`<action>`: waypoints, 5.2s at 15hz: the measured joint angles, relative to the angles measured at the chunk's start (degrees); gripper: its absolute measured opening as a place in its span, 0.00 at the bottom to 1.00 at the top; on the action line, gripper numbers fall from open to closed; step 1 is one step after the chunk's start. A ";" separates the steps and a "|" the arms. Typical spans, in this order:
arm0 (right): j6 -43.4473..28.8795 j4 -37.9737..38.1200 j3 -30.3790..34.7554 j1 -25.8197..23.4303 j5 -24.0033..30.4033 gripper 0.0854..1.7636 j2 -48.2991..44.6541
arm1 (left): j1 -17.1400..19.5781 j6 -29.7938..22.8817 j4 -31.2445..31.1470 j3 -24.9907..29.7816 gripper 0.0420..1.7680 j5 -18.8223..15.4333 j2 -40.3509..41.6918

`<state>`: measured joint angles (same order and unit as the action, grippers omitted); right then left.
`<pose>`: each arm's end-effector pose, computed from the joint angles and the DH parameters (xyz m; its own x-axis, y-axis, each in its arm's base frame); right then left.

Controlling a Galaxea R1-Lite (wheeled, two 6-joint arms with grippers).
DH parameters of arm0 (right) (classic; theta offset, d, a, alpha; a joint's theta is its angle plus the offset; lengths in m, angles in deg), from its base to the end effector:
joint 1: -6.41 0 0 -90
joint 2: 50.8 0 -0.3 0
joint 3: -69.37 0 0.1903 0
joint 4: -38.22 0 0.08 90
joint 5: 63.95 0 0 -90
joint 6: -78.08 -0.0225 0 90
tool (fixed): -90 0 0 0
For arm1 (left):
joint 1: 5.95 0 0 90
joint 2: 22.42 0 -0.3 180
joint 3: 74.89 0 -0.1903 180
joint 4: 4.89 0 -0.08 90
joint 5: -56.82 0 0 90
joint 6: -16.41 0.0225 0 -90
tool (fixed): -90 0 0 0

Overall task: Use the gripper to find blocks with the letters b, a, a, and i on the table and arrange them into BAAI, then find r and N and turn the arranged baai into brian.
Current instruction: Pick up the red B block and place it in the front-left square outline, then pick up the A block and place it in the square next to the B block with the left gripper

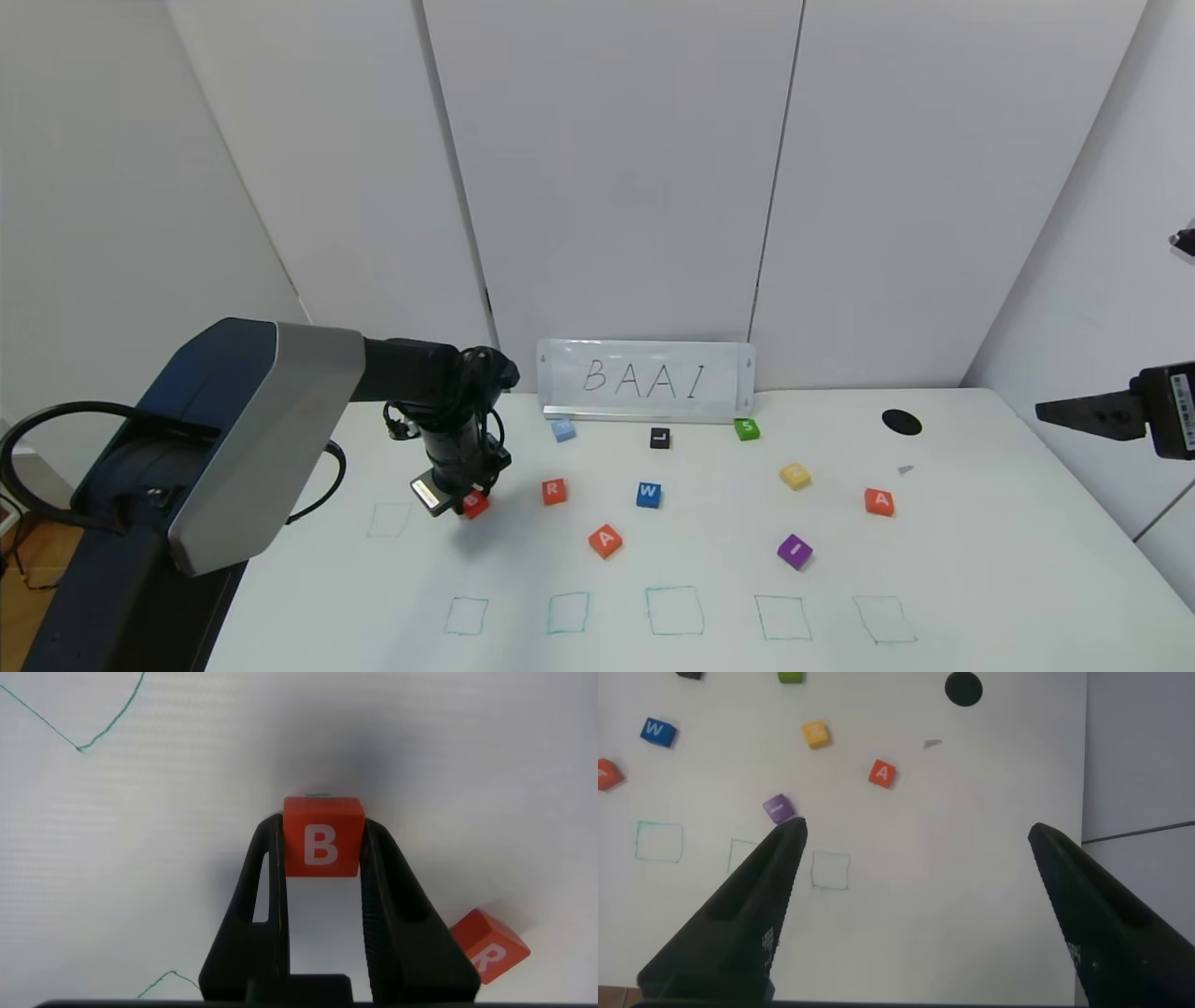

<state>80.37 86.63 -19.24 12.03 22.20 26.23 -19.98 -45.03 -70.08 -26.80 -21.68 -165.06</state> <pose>0.2003 0.0182 0.2691 0.8013 0.0114 -0.5981 -0.0680 0.9951 -0.0722 0.4379 -0.1048 0.0476 0.2796 0.1356 -0.9505 -0.7354 0.6667 -0.1212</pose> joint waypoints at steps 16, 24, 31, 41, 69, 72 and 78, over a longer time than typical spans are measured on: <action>0.09 -0.02 0.63 0.96 -0.11 0.97 -0.22 | -4.02 27.06 8.47 23.82 0.27 -2.22 14.71; 0.13 -0.02 0.74 1.32 -0.16 0.97 -0.38 | -6.39 43.00 30.88 51.63 0.27 -2.69 25.20; 0.16 0.00 0.87 1.29 -0.13 0.97 -0.49 | -8.57 43.63 39.84 60.26 0.27 -2.72 26.40; 0.24 -0.05 1.11 1.38 -0.20 0.97 -0.55 | -8.57 41.85 37.86 57.42 0.27 -4.19 24.67; 0.16 -0.09 2.38 4.02 -0.68 0.97 -1.32 | -12.59 28.76 20.97 42.37 0.88 -3.27 29.77; 0.16 -0.11 2.57 4.55 -0.83 0.97 -1.38 | -15.24 18.14 14.13 34.66 0.91 -3.34 29.33; 0.09 -0.22 3.51 7.13 -2.49 0.97 -2.58 | -19.01 8.02 13.01 29.66 0.94 -4.25 24.89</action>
<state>80.46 86.41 -15.73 19.16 19.71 23.65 -38.98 -37.01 -57.08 2.86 -25.94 -140.17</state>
